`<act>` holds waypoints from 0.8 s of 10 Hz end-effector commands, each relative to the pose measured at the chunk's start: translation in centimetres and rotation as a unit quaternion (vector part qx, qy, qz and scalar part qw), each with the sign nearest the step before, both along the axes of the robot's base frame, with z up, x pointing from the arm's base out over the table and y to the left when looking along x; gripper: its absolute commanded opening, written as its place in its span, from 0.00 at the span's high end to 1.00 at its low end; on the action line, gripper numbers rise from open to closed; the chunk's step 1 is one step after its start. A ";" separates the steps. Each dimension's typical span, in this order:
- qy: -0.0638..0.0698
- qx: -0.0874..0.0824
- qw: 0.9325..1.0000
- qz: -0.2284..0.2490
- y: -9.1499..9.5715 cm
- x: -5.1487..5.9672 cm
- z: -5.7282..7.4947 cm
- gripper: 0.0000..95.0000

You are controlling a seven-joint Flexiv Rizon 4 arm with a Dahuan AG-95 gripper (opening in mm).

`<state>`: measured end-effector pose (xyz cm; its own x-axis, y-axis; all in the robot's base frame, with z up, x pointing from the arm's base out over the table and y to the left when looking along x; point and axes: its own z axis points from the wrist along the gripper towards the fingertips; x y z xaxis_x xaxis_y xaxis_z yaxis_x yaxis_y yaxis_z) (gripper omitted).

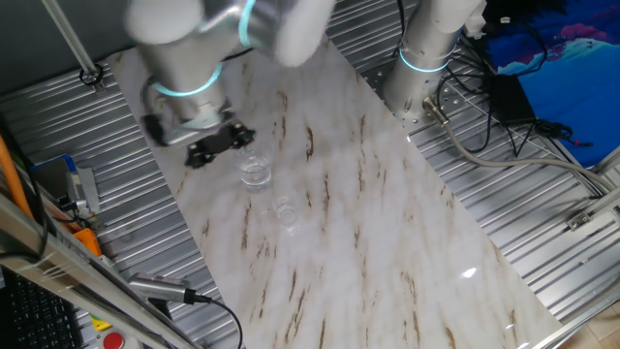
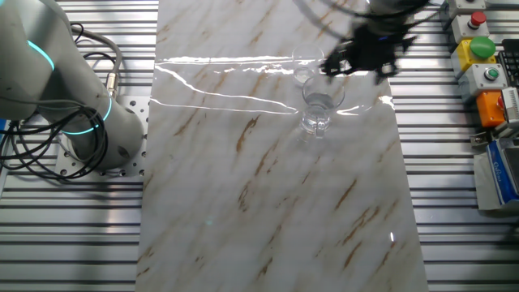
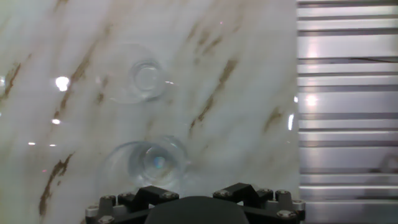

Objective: Pour the water from one cup into another empty cup

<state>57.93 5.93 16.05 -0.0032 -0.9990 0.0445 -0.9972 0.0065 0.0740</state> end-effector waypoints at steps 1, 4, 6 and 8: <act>0.004 -0.001 1.000 0.002 0.4 1.5 -0.1 1.00; 0.001 0.005 1.000 -0.031 1.1 2.6 -0.7 1.00; 0.007 0.005 0.998 -0.068 1.1 2.6 -0.7 1.00; 0.008 0.004 0.995 -0.099 1.1 2.6 -0.7 1.00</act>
